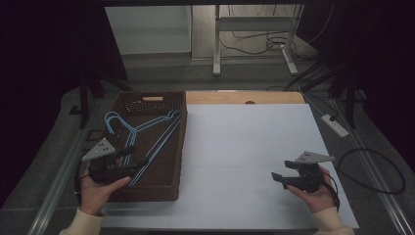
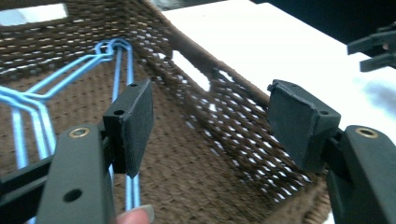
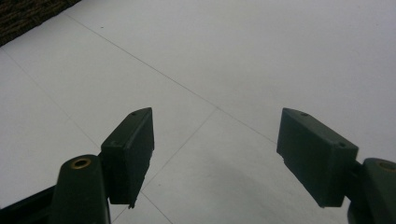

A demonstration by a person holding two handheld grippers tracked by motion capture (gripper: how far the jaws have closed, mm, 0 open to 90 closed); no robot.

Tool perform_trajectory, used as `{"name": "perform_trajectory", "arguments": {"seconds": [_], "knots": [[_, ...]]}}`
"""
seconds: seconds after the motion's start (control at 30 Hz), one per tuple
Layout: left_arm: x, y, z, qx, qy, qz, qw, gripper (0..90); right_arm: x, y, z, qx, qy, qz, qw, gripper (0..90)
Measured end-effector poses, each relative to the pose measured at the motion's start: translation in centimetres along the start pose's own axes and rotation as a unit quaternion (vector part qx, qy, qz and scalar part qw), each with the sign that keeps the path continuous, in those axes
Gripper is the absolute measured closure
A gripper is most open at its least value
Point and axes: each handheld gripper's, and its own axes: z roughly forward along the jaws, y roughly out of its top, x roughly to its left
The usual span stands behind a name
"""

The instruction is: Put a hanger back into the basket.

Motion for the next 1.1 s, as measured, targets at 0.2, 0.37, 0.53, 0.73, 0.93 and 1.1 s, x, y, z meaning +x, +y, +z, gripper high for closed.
{"name": "perform_trajectory", "arguments": {"seconds": [0.2,0.37,0.53,0.73,0.93,1.1], "knots": [[-1.8,-0.9,0.9,-0.001,-0.007,0.025,0.9997,33.9,0.0,-0.2,-0.4,-0.007,0.002,0.003,1.0000,28.2],[-2.4,-1.5,1.9,0.013,-0.009,0.030,0.9994,33.5,0.4,-0.5,-1.2,-0.018,0.008,0.002,0.9998,28.2],[-2.4,-1.8,2.3,0.018,-0.005,0.029,0.9994,33.5,0.5,-0.8,-1.8,-0.028,0.014,0.005,0.9995,28.2],[-2.1,-1.9,2.2,0.012,0.000,0.024,0.9996,33.7,0.6,-0.9,-1.6,-0.031,0.020,0.003,0.9993,28.2],[-2.1,-1.8,2.2,0.009,0.001,0.023,0.9997,33.9,0.9,-0.8,-1.4,-0.029,0.022,-0.006,0.9993,28.2],[-2.1,-1.8,2.1,0.006,0.003,0.022,0.9997,34.4,0.8,-0.8,-1.4,-0.029,0.021,-0.004,0.9994,28.2]]}}
